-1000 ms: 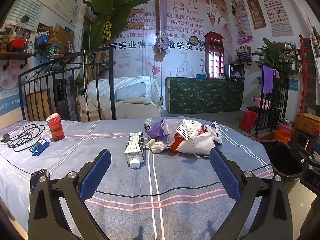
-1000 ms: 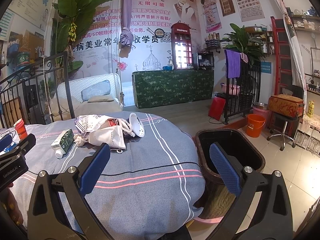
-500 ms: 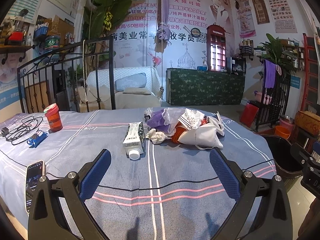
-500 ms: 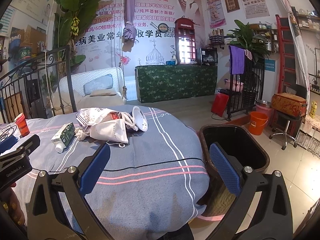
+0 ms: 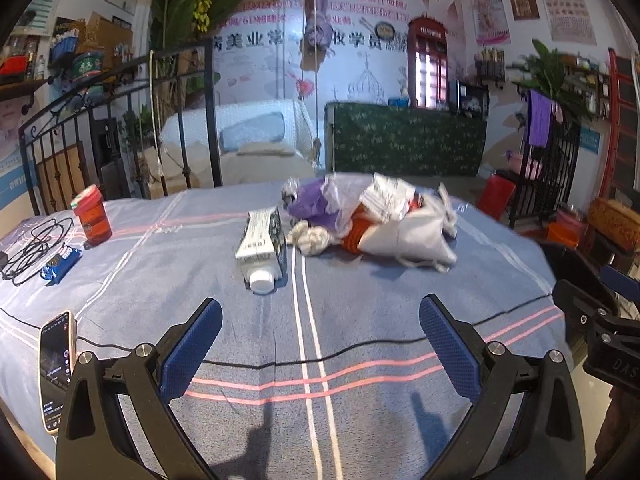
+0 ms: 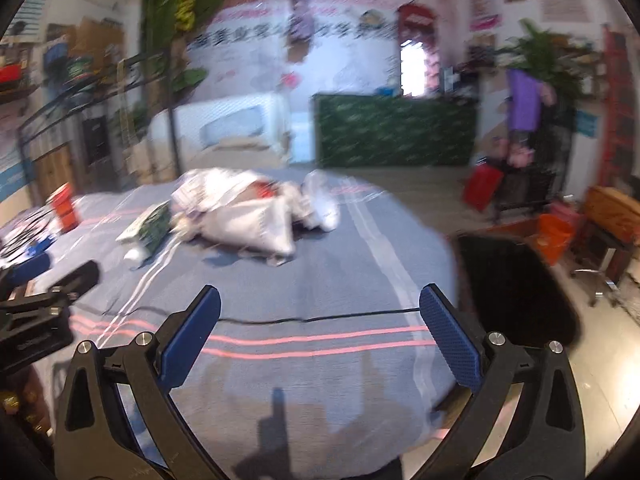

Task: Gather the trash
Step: 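Reach the left tool to the green-and-white milk carton and close on it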

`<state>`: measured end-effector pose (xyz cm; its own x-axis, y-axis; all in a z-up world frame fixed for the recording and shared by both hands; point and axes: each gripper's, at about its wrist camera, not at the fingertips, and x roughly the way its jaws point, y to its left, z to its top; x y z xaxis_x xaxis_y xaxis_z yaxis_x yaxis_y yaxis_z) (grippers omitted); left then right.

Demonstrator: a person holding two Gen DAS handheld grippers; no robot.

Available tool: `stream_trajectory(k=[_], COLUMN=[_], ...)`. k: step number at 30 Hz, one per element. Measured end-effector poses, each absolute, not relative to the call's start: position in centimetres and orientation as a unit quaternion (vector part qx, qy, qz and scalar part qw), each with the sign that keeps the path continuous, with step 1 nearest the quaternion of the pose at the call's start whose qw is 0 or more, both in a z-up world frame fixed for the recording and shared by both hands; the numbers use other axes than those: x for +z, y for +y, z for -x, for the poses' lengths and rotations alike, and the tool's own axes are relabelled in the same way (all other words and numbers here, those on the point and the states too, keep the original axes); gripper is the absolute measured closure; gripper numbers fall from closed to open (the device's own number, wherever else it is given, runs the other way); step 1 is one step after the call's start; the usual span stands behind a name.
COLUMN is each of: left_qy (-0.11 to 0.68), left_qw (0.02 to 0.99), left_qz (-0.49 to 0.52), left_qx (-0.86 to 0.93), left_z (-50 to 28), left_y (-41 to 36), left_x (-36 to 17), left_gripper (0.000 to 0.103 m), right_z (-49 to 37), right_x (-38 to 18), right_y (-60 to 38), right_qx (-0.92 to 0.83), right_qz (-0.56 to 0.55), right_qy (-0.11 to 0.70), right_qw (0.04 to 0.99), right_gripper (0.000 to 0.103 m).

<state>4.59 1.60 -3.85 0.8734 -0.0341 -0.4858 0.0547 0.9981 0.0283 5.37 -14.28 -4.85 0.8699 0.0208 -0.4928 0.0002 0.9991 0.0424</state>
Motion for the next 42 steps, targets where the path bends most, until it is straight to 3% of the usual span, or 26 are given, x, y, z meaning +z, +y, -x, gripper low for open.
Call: stream_trajectory(k=[12, 32, 40, 42], left_qy=[0.375, 0.45, 0.487, 0.502], left_qw=[0.927, 0.892, 0.872, 0.864], left_qz=[-0.002, 0.044, 0.033, 0.025], left_qx=[-0.002, -0.015, -0.013, -0.006], left_z=[-11.3, -22.2, -26.3, -27.3], left_y=[5.3, 9.1, 8.8, 8.8], left_x=[-5.7, -4.9, -6.0, -6.7], left_gripper=[0.006, 0.008, 0.013, 0.024], right_z=[-10.8, -15.4, -15.7, -15.6], right_x=[-5.7, -6.2, -6.0, -6.0], right_y=[-10.7, -9.8, -10.1, -10.1], right_qx=[0.045, 0.076, 0.073, 0.074], right_qz=[0.038, 0.05, 0.046, 0.045], right_qy=[0.317, 0.362, 0.36, 0.361], right_qw=[0.947, 0.928, 0.929, 0.928], right_gripper=[0.005, 0.005, 0.005, 0.005])
